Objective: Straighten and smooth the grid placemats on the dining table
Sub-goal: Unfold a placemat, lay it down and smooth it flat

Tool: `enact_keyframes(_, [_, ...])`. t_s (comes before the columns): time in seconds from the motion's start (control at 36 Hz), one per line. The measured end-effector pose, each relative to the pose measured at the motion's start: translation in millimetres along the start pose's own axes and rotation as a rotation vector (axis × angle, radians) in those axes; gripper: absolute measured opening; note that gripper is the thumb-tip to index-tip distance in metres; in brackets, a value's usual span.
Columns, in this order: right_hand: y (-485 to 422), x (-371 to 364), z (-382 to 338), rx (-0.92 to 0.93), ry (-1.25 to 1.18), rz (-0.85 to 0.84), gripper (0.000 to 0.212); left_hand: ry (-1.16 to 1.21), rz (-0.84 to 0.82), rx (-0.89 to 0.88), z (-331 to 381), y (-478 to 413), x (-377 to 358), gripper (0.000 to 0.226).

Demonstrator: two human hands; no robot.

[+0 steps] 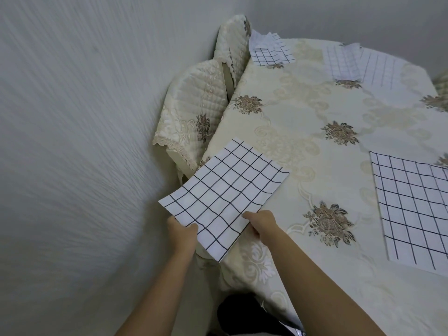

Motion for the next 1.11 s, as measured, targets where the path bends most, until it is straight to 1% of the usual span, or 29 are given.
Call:
enact_keyframes(0.11, [1.9, 4.4, -1.8, -0.001, 0.043, -0.028, 0.048, -0.047, -0.035, -0.015, 7.0, 2.8, -14.9, 0.05])
enact_keyframes(0.17, [0.2, 10.5, -1.6, 0.003, 0.054, -0.009, 0.047, -0.082, -0.059, -0.011, 12.1, 5.4, -25.1, 0.052])
enact_keyframes(0.25, [-2.4, 23.8, 0.1, 0.01, 0.049, 0.049, 0.04, -0.157, -0.096, -0.004, 21.3, 9.4, -41.5, 0.047])
enact_keyframes(0.33, [-3.6, 41.6, 1.0, 0.03, 0.084, 0.13, 0.038, -0.197, -0.145, -0.011, 26.2, 10.3, -57.3, 0.046])
enact_keyframes(0.44, [-6.4, 67.5, 1.1, 0.036, 0.1, 0.227, 0.033, -0.222, -0.166, -0.058, 32.0, 7.0, -71.3, 0.051])
enact_keyframes(0.5, [-7.4, 79.6, 1.1, 0.044, 0.1, 0.261, 0.034, -0.236, -0.181, -0.058, 34.5, 3.0, -76.5, 0.055])
enact_keyframes(0.61, [-10.9, 100.0, 2.2, 0.04, 0.1, 0.318, 0.038, -0.334, -0.227, -0.086, 40.0, -4.4, -86.6, 0.043])
enact_keyframes(0.67, [-13.8, 108.5, 3.3, 0.038, 0.089, 0.333, 0.037, -0.361, -0.242, -0.095, 42.6, -7.9, -92.7, 0.043])
enact_keyframes(0.72, [-14.9, 114.3, 3.5, 0.042, 0.105, 0.339, 0.033, -0.378, -0.263, -0.098, 45.7, -10.8, -98.5, 0.044])
enact_keyframes(0.81, [-15.4, 121.1, 1.6, 0.047, 0.135, 0.356, 0.016, -0.403, -0.269, -0.12, 49.9, -15.2, -105.5, 0.039])
enact_keyframes(0.92, [-20.8, 132.1, 0.6, 0.05, 0.189, 0.399, 0.037, -0.434, -0.272, -0.141, 54.8, -22.1, -111.1, 0.036])
enact_keyframes(0.94, [-21.4, 134.7, 0.4, 0.045, 0.199, 0.4, 0.037, -0.444, -0.277, -0.144, 55.9, -23.9, -111.8, 0.036])
enact_keyframes(1.0, [-19.7, 137.6, -1.8, 0.039, 0.213, 0.399, 0.026, -0.474, -0.288, -0.152, 58.0, -26.5, -112.3, 0.036])
enact_keyframes(1.06, [-22.0, 142.8, -2.0, 0.054, 0.215, 0.405, 0.032, -0.508, -0.288, -0.169, 59.9, -30.6, -114.6, 0.037])
enact_keyframes(1.11, [-22.5, 145.5, -2.1, 0.067, 0.236, 0.396, 0.031, -0.529, -0.279, -0.173, 61.9, -33.4, -115.7, 0.037])
Point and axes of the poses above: each hand's wrist, its own y-axis away from the middle knuckle, its own x-axis out of the back of the hand, z = x × y, the point moved 2 cm from there along -y, towards the middle knuckle, and after that the axes turned 6 degrees about -z, right-handed, at the moved point
